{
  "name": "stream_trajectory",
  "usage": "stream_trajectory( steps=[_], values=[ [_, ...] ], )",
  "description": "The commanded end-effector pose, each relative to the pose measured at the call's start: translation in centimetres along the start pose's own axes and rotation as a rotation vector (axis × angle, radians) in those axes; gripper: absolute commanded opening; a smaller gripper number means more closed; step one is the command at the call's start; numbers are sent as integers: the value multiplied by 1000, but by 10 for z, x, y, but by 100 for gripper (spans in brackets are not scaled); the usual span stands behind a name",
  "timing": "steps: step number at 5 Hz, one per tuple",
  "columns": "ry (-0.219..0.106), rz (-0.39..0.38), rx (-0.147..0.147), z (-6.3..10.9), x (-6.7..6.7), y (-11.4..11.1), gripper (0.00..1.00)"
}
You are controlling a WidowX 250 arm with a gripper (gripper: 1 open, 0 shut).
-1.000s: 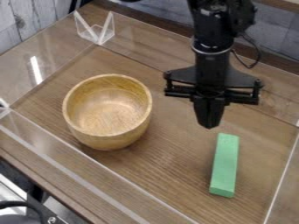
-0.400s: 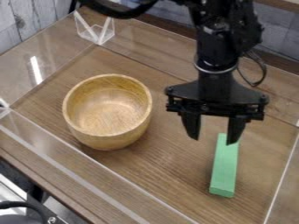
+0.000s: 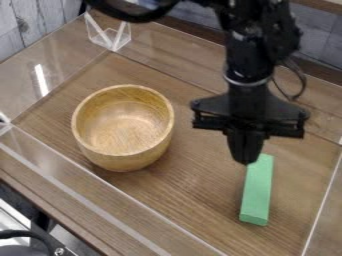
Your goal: Put green object into wooden bowl
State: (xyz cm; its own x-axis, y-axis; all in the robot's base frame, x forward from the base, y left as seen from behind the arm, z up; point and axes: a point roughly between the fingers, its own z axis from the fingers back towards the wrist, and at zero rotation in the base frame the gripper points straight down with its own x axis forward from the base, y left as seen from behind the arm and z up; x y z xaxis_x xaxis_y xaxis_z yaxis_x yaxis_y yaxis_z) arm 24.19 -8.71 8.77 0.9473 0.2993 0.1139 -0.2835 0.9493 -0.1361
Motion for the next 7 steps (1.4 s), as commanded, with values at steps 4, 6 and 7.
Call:
stream_trajectory(
  steps=[4, 6, 7],
  values=[
    [-26, -93, -1, -27, 7, -39, 0],
    [-35, -19, -18, -13, -3, -37, 100],
    [-44, 61, -4, -13, 2, -27, 0]
  ],
)
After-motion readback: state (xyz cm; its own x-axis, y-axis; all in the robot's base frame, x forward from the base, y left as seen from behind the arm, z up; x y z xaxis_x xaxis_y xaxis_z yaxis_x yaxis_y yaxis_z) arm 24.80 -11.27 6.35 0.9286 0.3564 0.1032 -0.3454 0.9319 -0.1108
